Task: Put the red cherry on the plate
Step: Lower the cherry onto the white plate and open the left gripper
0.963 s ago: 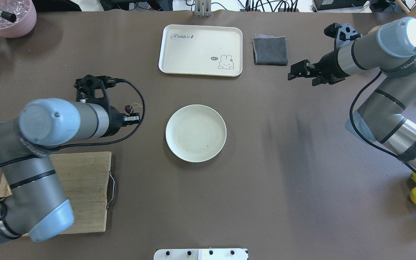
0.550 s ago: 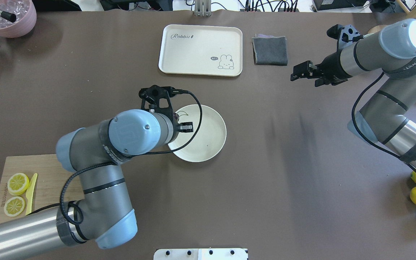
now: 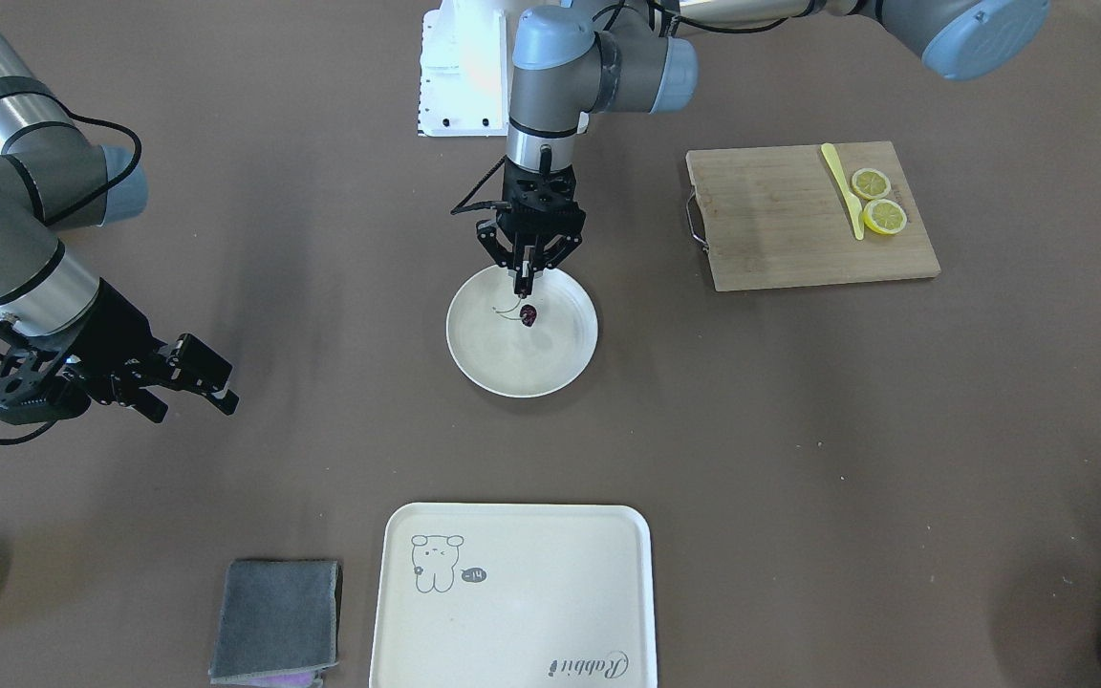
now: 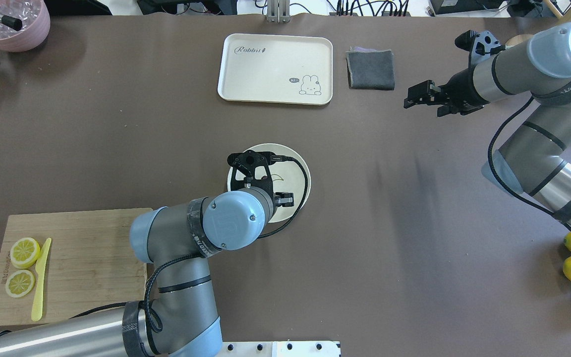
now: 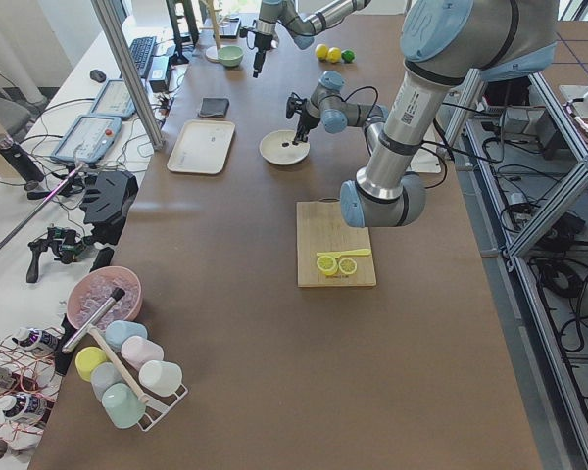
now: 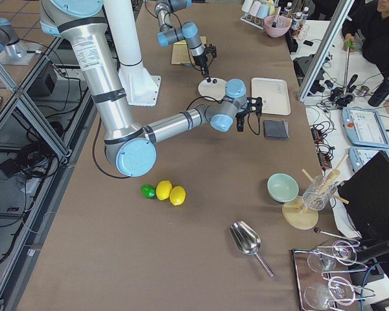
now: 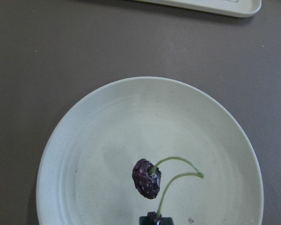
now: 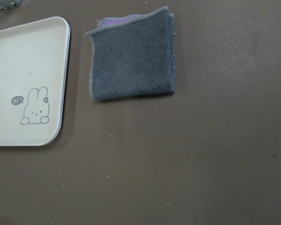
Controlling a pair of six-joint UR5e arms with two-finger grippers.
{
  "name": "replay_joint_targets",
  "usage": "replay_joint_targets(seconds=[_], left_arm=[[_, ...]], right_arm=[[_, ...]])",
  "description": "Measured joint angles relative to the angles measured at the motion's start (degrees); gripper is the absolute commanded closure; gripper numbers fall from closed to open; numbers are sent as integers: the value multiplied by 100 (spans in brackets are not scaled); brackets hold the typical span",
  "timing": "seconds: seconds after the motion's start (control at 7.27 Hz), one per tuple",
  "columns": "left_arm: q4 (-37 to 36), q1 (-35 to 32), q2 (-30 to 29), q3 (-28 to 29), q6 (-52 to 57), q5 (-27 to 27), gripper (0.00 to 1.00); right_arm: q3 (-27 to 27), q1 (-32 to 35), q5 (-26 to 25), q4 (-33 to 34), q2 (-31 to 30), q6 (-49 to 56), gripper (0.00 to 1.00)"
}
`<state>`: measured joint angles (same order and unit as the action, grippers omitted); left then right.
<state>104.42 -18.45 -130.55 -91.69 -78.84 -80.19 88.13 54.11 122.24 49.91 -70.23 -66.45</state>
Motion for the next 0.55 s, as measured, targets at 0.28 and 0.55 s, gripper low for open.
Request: replay_joint_targets(seconds=[0.28, 0.55], left_arm=[[215, 31, -18, 171, -4, 218, 3], [232, 26, 10, 196, 20, 471, 2]], right_arm=[[5, 20, 1, 1, -19, 0, 1], [5, 49, 4, 7, -20, 0, 1]])
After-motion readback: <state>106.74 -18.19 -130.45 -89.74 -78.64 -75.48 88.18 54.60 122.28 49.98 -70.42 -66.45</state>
